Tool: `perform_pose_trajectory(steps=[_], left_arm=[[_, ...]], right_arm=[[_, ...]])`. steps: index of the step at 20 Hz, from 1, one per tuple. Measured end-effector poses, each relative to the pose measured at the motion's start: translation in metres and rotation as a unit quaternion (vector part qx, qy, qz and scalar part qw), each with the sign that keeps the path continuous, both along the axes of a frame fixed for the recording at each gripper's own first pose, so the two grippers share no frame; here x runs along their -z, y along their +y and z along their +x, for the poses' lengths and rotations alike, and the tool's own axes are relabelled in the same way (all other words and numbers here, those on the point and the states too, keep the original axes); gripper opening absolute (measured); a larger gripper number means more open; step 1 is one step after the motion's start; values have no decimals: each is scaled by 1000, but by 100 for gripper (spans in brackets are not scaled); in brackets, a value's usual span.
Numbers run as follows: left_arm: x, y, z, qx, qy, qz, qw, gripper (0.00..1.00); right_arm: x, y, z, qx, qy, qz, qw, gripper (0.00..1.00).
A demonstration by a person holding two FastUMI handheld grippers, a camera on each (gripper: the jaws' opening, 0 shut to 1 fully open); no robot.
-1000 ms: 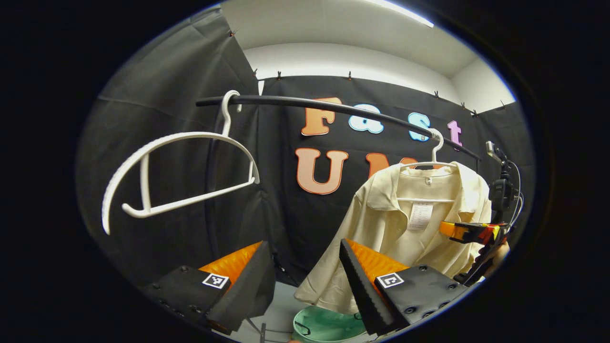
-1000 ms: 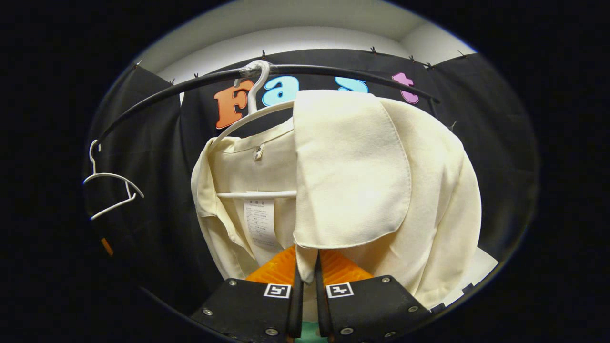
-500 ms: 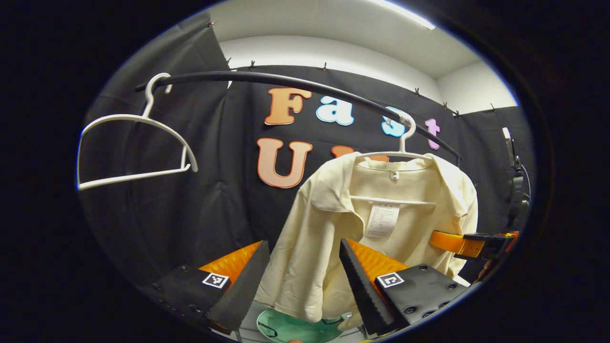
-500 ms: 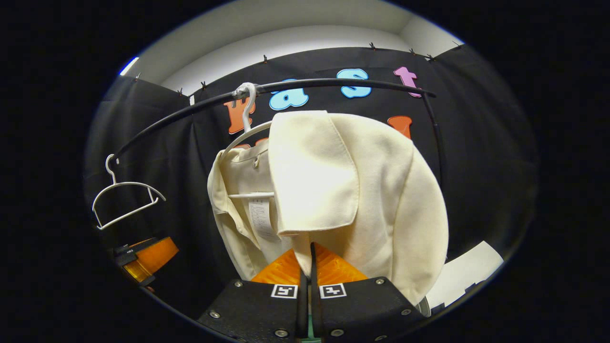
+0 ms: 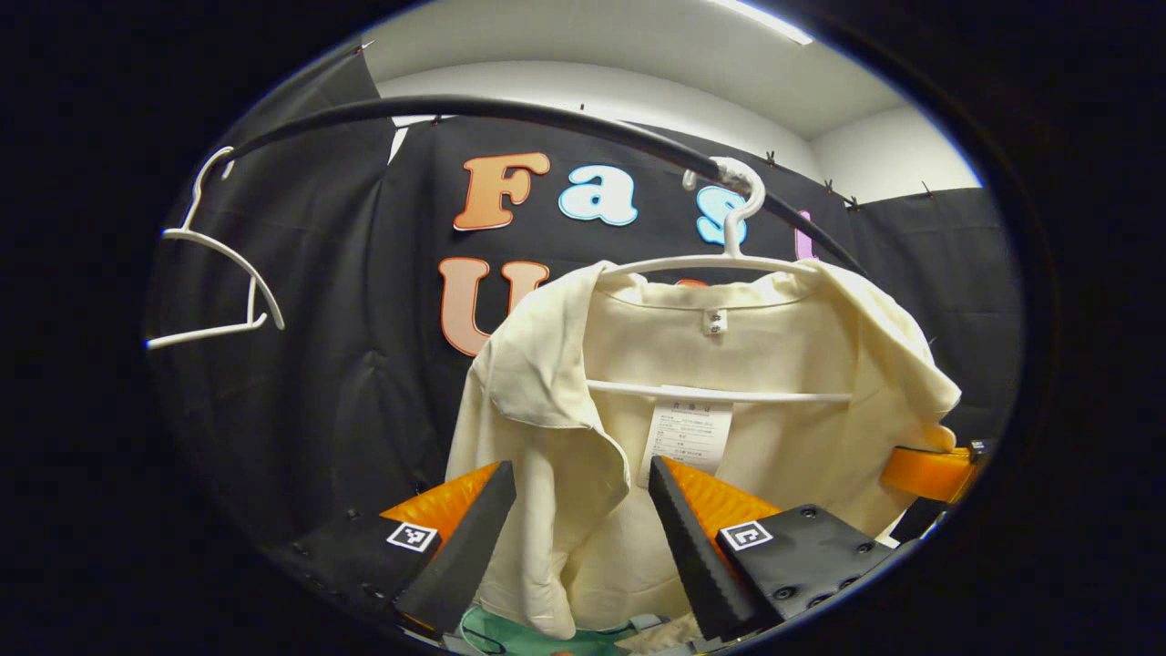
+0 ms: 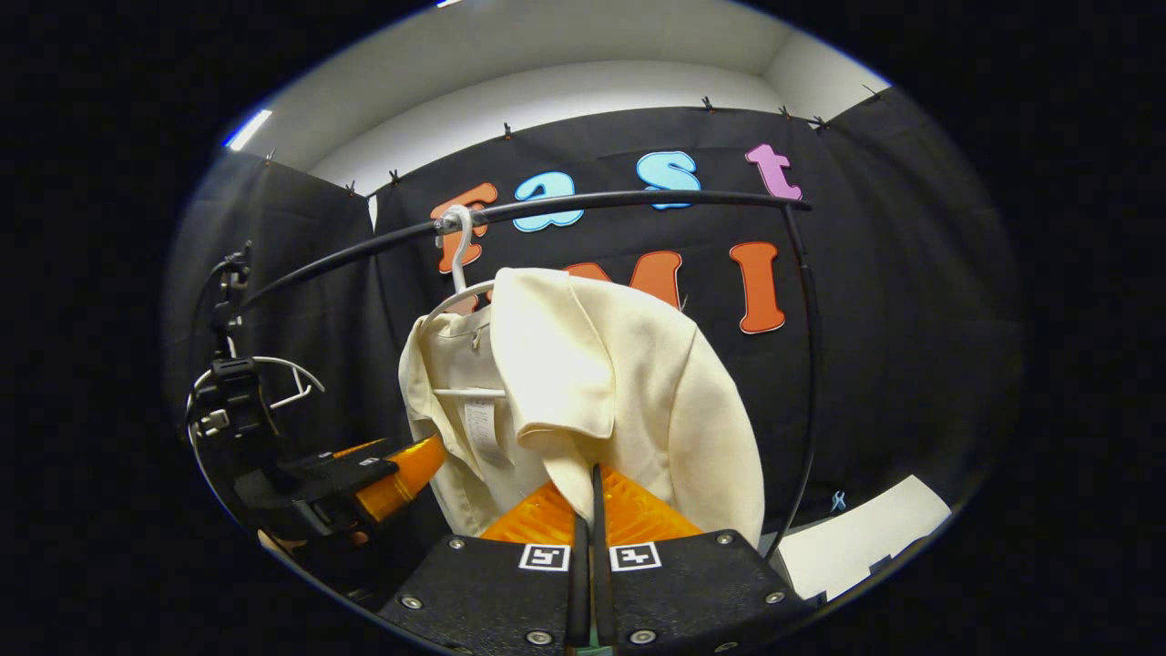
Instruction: Grasp the clothes on the hanger with both hands and then place them into the laundry hamper below.
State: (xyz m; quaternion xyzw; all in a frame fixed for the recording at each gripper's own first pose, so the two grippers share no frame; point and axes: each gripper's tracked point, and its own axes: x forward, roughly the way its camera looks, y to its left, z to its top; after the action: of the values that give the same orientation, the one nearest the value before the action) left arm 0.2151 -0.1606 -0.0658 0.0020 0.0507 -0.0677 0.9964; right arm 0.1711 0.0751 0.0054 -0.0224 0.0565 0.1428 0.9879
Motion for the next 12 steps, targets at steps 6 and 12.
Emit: perform_pose_trajectory(steps=[6, 12], left_arm=[[23, 2, 35, -23, 20, 15, 999, 97], [20, 0, 54, -29, 17, 5, 999, 95]], right_arm=[[-10, -2, -7, -8, -7, 2, 1000, 2], [-15, -5, -14, -14, -7, -1, 1000, 2]])
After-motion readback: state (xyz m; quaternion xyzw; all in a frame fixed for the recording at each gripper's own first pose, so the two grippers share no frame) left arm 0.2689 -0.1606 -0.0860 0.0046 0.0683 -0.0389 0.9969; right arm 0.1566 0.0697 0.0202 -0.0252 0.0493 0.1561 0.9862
